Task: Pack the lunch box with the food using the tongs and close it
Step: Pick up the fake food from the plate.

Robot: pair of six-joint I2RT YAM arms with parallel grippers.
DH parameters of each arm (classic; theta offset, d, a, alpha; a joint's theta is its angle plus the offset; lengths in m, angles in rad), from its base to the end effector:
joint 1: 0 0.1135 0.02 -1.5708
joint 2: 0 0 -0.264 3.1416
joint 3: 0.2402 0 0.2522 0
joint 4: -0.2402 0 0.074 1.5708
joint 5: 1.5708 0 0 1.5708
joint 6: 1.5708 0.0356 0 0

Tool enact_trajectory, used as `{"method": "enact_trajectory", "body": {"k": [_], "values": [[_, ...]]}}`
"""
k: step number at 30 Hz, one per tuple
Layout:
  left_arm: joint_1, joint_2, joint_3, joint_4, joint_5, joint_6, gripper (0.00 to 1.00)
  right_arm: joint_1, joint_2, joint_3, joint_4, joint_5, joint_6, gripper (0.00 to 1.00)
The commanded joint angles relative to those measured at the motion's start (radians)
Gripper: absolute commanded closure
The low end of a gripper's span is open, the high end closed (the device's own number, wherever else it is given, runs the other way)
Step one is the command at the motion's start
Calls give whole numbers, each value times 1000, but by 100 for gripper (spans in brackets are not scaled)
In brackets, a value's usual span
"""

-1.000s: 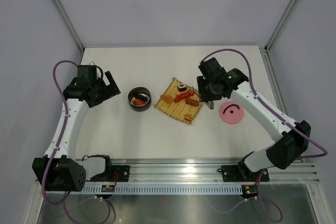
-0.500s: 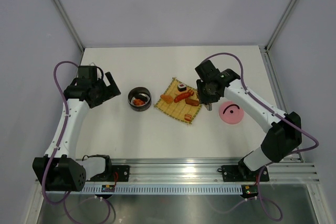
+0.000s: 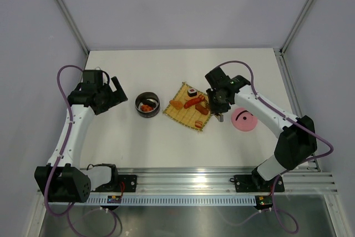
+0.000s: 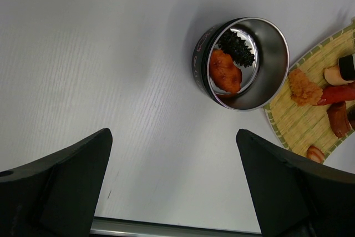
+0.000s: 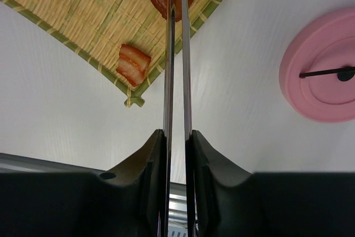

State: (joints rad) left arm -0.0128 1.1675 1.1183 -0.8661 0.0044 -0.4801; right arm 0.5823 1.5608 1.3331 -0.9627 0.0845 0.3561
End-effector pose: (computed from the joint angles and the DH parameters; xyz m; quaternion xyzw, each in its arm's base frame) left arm 0.2308 -0.0031 0.3173 -0.2185 0.9212 -0.0806 0.3117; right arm 0.2607 0.1681 0.2790 -0.1028 0.9757 0.0484 0.1872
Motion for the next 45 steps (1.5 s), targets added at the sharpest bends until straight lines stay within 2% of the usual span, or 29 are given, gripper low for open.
{"method": "enact_trajectory", "body": {"k": [1,7,13,17,24,26,33,37,45], "values": [[5,-19,-6,33,8,-6,1,4,-41,-11,-7,-80,-11,76],[5,-19,-8,33,14,-6,1,45,-74,0,-48,-137,-9,76],[5,-17,-8,36,23,-8,1,68,-96,20,-62,-57,17,76],[5,-17,-8,35,25,-6,1,70,-128,41,-51,-29,47,68],[5,-17,-12,38,25,-6,1,79,-110,29,2,-80,83,48],[5,-16,-12,38,23,-5,1,97,-91,21,24,-101,96,45],[5,-15,-15,39,19,0,1,142,-22,23,44,-82,110,44],[5,-12,-17,38,16,1,1,163,16,34,12,6,112,44],[5,-11,-25,44,16,0,1,177,15,34,7,24,116,46]]}}
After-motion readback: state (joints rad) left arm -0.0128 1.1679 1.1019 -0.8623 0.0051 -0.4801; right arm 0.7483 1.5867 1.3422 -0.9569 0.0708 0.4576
